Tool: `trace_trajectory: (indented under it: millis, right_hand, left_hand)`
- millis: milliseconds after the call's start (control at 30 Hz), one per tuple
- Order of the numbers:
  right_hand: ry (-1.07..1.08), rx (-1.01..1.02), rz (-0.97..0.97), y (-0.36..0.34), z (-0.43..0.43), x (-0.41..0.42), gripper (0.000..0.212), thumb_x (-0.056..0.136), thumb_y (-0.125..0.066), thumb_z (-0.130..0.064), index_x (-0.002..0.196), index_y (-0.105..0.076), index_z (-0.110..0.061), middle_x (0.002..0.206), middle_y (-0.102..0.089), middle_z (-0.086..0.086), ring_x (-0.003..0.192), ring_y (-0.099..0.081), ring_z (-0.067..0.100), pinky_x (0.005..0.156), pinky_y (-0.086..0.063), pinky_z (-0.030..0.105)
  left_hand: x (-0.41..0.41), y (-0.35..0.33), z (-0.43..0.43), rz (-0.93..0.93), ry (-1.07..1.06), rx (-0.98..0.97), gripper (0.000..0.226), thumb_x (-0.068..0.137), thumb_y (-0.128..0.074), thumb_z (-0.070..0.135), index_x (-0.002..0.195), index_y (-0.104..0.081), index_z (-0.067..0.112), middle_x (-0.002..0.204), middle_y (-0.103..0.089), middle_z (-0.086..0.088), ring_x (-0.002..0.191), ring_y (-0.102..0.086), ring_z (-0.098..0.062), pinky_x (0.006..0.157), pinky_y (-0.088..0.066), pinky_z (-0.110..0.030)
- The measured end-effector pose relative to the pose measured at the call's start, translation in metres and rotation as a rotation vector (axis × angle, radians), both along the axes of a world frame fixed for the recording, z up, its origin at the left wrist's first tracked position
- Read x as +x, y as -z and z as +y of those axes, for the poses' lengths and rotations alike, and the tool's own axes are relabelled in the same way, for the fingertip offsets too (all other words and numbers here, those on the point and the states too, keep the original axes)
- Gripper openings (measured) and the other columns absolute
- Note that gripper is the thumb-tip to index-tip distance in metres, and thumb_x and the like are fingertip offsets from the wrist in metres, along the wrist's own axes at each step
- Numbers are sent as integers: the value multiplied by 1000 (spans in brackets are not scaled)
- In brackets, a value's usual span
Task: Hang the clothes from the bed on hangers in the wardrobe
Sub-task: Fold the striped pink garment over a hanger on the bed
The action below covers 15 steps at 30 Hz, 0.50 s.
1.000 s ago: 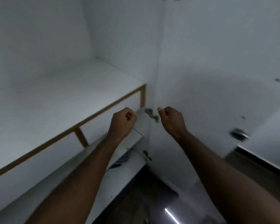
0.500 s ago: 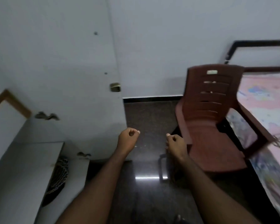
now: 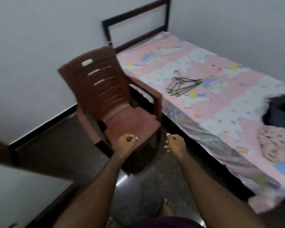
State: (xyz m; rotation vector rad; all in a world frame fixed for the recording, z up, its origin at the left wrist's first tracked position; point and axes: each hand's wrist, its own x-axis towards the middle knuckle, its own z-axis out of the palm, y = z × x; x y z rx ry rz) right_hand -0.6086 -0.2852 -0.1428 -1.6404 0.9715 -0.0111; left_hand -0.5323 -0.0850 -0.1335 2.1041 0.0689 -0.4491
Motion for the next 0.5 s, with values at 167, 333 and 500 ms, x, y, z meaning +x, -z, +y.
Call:
trace_trajectory:
  millis: [167, 333, 500]
  right_hand:
    - [228, 55, -24, -4, -96, -33, 31, 100, -52, -34, 84, -56, -8, 81, -63, 10, 67, -67, 21, 64, -55, 38]
    - [433, 113, -41, 3, -162, -57, 26, 101, -51, -30, 93, -57, -7, 82, -62, 10, 68, -64, 23, 67, -54, 40]
    - [540, 122, -42, 11, -222, -49, 28, 100, -52, -32, 100, -58, -5, 84, -61, 10, 65, -63, 21, 60, -50, 33]
  left_hand:
    - [-4, -3, -124, 51, 190, -58, 11, 86, -69, 26, 88, -67, 16, 79, -70, -4, 75, -67, -23, 70, -55, -39]
    - [-5, -5, -216, 89, 374, -80, 9, 92, -65, 26, 96, -64, 17, 91, -69, -6, 89, -67, -22, 81, -55, -42]
    - [20, -3, -296, 147, 477, -133, 11, 95, -61, 23, 86, -60, 17, 87, -65, -9, 81, -63, -26, 66, -50, -35]
